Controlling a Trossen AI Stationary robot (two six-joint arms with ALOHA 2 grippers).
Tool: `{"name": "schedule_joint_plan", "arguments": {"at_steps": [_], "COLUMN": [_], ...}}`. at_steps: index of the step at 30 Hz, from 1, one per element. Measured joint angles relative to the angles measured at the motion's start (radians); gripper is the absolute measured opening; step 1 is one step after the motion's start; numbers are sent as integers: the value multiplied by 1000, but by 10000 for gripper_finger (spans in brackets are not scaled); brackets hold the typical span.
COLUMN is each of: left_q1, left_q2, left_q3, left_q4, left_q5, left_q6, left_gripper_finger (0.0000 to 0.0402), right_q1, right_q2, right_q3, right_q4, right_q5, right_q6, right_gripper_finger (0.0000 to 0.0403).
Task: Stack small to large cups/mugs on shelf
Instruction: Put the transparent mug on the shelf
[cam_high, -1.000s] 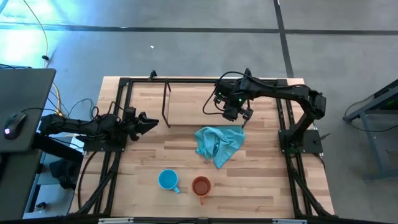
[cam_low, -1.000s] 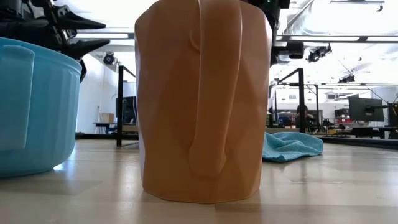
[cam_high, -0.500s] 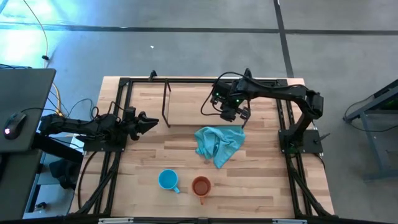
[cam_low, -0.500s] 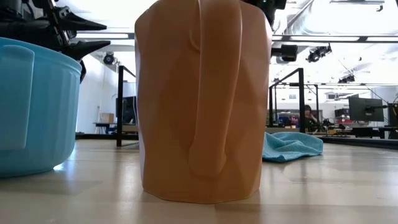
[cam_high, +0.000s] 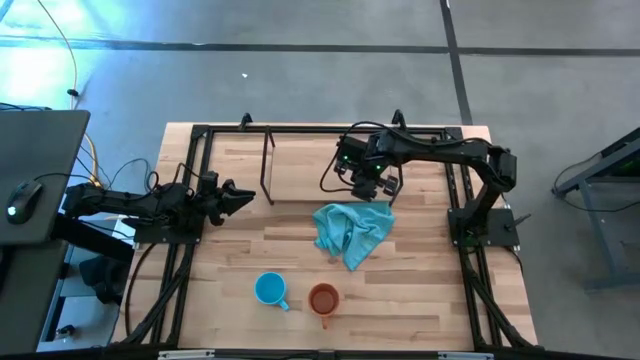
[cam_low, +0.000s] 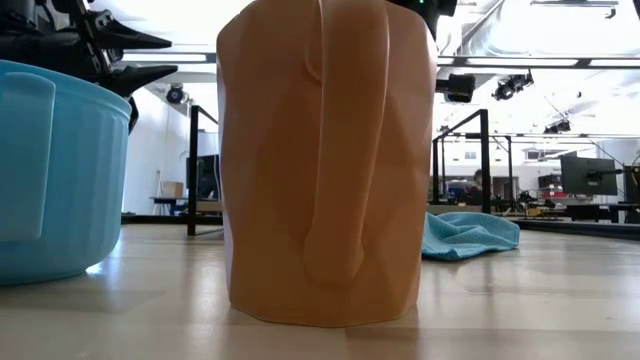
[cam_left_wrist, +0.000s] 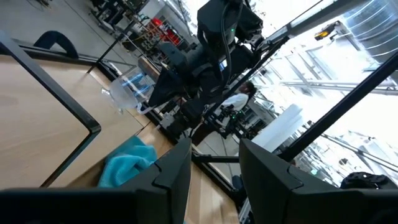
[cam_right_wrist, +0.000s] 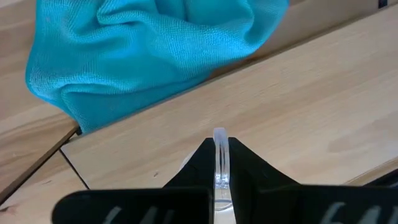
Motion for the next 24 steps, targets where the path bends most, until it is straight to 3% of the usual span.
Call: {"name": "schedule_joint_plan", "arguments": {"at_steps": [24], "left_q1": [0], "left_q2": [0], "left_q3": [0], "left_q4": [-1], "left_q5": [6], "left_q6": [-25], "left_gripper_finger": [124], "right_q1": [-3], "right_q2": [55], "right_q3": [-2], "right_q4": [-40], "right_q5": [31], "right_q6": [-46], "right_gripper_finger": [4]}}
